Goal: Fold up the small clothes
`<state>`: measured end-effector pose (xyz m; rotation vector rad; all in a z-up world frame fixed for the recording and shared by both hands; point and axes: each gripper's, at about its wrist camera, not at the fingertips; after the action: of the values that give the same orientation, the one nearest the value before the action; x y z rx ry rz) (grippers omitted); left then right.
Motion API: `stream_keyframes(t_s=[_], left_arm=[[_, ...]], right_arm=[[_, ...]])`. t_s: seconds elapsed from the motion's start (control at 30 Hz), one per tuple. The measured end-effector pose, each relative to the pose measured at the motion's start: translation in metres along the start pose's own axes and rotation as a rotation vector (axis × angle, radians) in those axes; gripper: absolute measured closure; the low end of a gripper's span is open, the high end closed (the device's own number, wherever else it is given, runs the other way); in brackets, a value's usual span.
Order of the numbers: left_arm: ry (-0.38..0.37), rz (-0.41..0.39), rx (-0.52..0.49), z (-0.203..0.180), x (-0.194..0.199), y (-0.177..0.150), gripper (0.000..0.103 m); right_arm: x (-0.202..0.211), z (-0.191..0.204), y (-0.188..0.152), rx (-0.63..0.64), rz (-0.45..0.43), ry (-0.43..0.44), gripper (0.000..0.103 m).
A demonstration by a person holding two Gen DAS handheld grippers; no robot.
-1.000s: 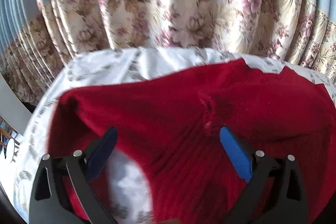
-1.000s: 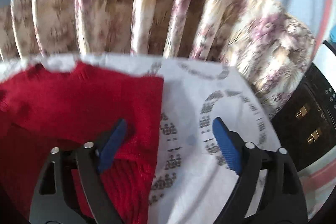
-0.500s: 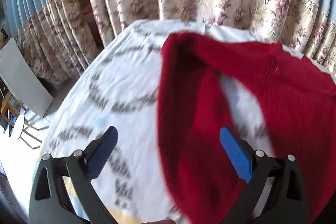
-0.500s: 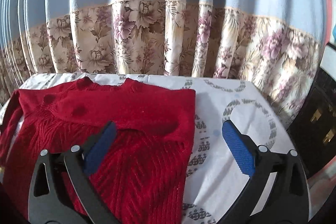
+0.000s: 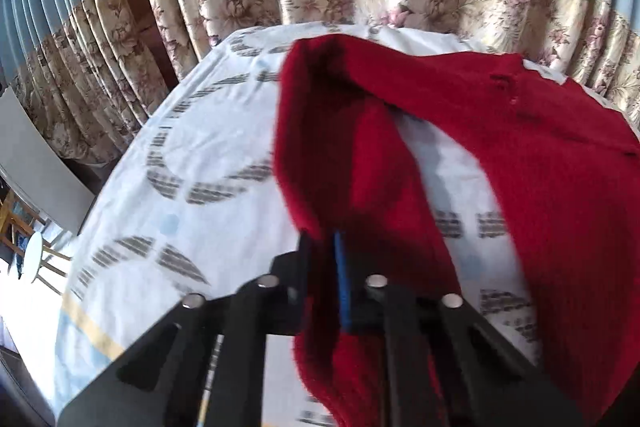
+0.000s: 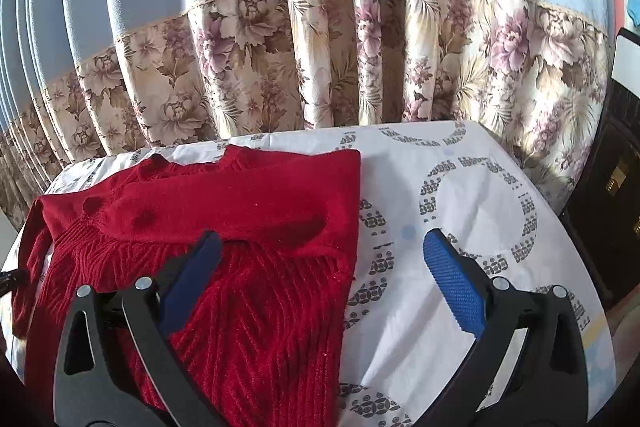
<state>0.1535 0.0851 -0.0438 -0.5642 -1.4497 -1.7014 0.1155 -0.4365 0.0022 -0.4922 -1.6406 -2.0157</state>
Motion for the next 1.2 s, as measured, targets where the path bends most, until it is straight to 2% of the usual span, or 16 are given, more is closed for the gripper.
stream_keyframes(t_s=[0.03,0.13,0.23,0.3,0.37,0.4,0.43,0.47,0.5,0.53,0.6,0.67,0.77,0.9,1.0,1.2], left_arm=[[0.038,-0.008,-0.015,0.005,-0.001,0.004,0.094],[0.247,-0.033,-0.074,0.035,-0.013,0.022,0.095],[0.439,-0.019,-0.092,0.078,-0.037,0.048,0.094],[0.489,-0.002,-0.071,0.102,-0.051,0.063,0.094],[0.667,-0.014,-0.091,0.123,-0.066,0.077,0.094],[0.709,-0.013,-0.096,0.132,-0.073,0.082,0.094],[0.681,0.010,-0.076,0.144,-0.081,0.087,0.091],[0.618,0.041,-0.046,0.155,-0.086,0.088,0.061],[0.565,0.065,-0.002,0.164,-0.088,0.088,0.040],[0.524,0.044,0.058,0.174,-0.083,0.085,0.019],[0.475,0.019,0.100,0.183,-0.076,0.074,0.019],[0.426,0.036,0.136,0.190,-0.077,0.062,0.019],[0.281,0.090,0.291,0.215,-0.084,0.044,0.019],[0.189,0.163,0.470,0.238,-0.092,0.018,0.019],[0.024,0.216,0.596,0.253,-0.096,-0.002,0.019],[-0.078,0.149,0.512,0.223,-0.081,0.006,0.019]], right_arm=[[0.000,0.000,0.000,-0.002,0.000,0.002,0.003],[0.002,0.000,0.001,0.002,-0.005,0.002,0.003],[0.001,0.000,0.002,0.001,-0.003,0.006,0.003],[0.000,0.000,0.001,0.005,0.000,0.002,0.003],[-0.001,0.000,0.001,0.006,0.004,0.000,0.003],[-0.002,0.000,0.000,0.007,0.007,-0.002,0.003],[-0.002,-0.001,0.000,0.007,0.008,-0.004,0.003],[-0.003,-0.002,-0.001,0.006,0.009,-0.006,0.003],[-0.004,-0.002,-0.001,0.004,0.013,-0.007,0.003],[-0.004,-0.003,-0.001,0.004,0.015,-0.008,0.003],[-0.006,-0.004,-0.002,0.004,0.020,-0.012,0.003],[-0.008,-0.003,-0.003,0.008,0.026,-0.014,0.003],[-0.013,0.000,-0.005,0.017,0.040,-0.015,0.003],[-0.018,0.005,-0.008,0.048,0.057,-0.023,0.003],[-0.019,0.005,-0.009,0.049,0.060,-0.026,0.003],[-0.022,0.002,-0.011,0.042,0.071,-0.031,0.003]])
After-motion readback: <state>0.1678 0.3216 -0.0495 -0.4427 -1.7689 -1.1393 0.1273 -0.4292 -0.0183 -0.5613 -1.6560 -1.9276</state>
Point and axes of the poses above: each gripper's, at about its wrist camera, not at the fingertips, and x roughly against the way its jaws point, z to its left, y to its top, and after that the axes turned 11 degrees about y, right-handed
